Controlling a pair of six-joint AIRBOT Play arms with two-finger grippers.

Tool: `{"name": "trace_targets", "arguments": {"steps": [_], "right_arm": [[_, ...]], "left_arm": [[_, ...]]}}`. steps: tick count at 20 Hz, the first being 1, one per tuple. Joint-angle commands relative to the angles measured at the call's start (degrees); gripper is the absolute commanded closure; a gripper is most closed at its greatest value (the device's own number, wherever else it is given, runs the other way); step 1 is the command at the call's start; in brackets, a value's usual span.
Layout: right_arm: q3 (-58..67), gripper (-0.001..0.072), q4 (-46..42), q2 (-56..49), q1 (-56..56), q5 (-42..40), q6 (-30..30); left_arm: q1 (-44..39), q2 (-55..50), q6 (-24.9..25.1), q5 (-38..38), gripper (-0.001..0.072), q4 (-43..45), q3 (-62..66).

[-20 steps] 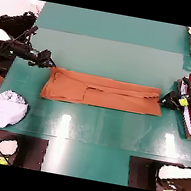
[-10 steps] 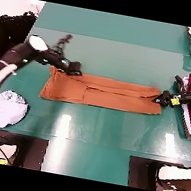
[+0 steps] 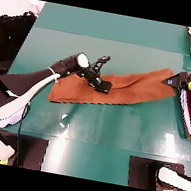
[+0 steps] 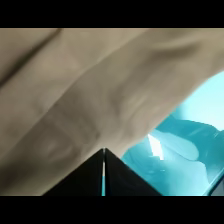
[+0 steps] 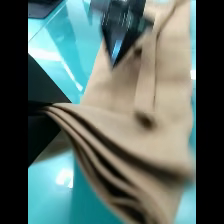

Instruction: Fold the shirts.

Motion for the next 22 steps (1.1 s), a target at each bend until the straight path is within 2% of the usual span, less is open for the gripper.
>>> {"name": "trace_targets", "arguments": {"steps": [1, 8, 14, 18, 22], "right_arm": [[7.3, 0.0698, 1.4, 1.5, 5.1, 1.7, 4.4], [15.9, 0.0697, 1.5, 1.5, 20.0, -2.5, 5.9], [17.1, 0.0697, 1.6, 1.2, 27.3, -6.8, 5.9], [17.1, 0.0698, 1.7, -2.2, 33.0, -8.0, 5.2], [17.2, 0.0697, 1.7, -8.3, 43.6, -18.5, 1.7]], "left_arm": [[-1.4, -2.1, -2.3, 2.8, 0.0676, 0.0, 1.4], [-1.4, -2.1, -2.3, 7.3, 0.0675, -1.3, 1.4], [-0.2, -1.7, -1.7, 6.4, 0.0676, -0.5, 1.4], [7.2, 4.6, -1.9, 2.8, 0.0676, 5.7, 1.4], [18.4, 15.5, -1.8, -0.8, 0.0675, 14.6, 1.4]]}}
